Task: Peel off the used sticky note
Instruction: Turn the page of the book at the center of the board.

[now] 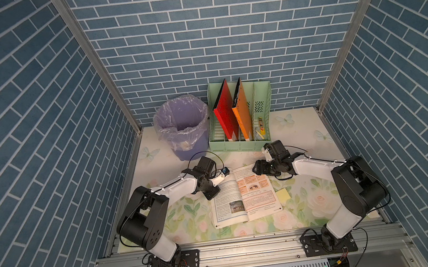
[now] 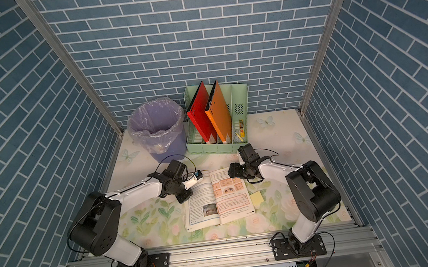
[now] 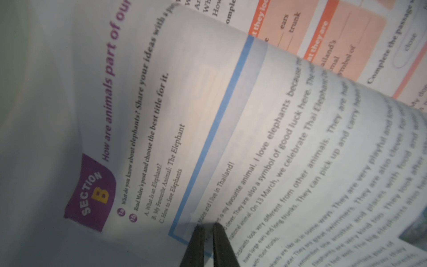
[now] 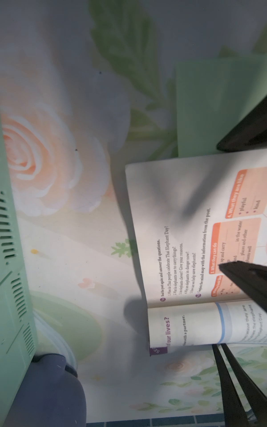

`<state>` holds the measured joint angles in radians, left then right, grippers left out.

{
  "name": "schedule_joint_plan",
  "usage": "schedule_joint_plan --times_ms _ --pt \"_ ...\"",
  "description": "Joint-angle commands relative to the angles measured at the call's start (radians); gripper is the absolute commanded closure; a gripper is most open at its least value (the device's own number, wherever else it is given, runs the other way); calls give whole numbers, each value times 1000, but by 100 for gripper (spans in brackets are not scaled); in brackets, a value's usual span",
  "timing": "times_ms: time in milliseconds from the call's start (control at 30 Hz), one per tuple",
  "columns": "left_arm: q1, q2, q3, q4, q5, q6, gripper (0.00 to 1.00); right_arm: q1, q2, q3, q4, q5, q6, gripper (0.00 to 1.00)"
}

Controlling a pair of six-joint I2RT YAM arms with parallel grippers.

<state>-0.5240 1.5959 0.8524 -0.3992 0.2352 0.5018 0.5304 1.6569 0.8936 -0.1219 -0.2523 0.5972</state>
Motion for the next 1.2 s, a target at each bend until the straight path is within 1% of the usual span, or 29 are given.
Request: schedule_joint_plan --times_ms 0,267,467,533,600,633,733,867,933,1067,1167 --pt "-5 -22 16 -24 -5 10 86 8 0 -19 35 -39 9 27" --pt "-4 -18 20 -21 -13 9 86 37 -43 -24 39 -55 26 34" --pt "-5 -22 23 -23 -16 7 86 80 -67 -21 25 -63 35 46" --pt "-1 -28 24 -28 -8 9 86 100 -80 -22 20 -76 36 51" --pt "11 -36 34 -40 7 7 86 126 -99 -13 7 -75 39 58" --pt "27 -44 54 -56 30 -1 86 144 -111 -2 3 -74 45 63" --pt "71 -72 116 -102 89 -14 86 191 -125 46 -13 -66 68 73" --pt "153 -132 183 -159 168 -16 85 281 -95 121 -22 -7 140 74" --pt "200 -157 210 -187 199 -12 85 326 -60 149 -23 45 205 70" --pt "273 -193 220 -222 205 12 85 402 30 181 64 85 328 72" --pt "316 -214 216 -240 208 25 85 441 110 233 110 101 374 72"
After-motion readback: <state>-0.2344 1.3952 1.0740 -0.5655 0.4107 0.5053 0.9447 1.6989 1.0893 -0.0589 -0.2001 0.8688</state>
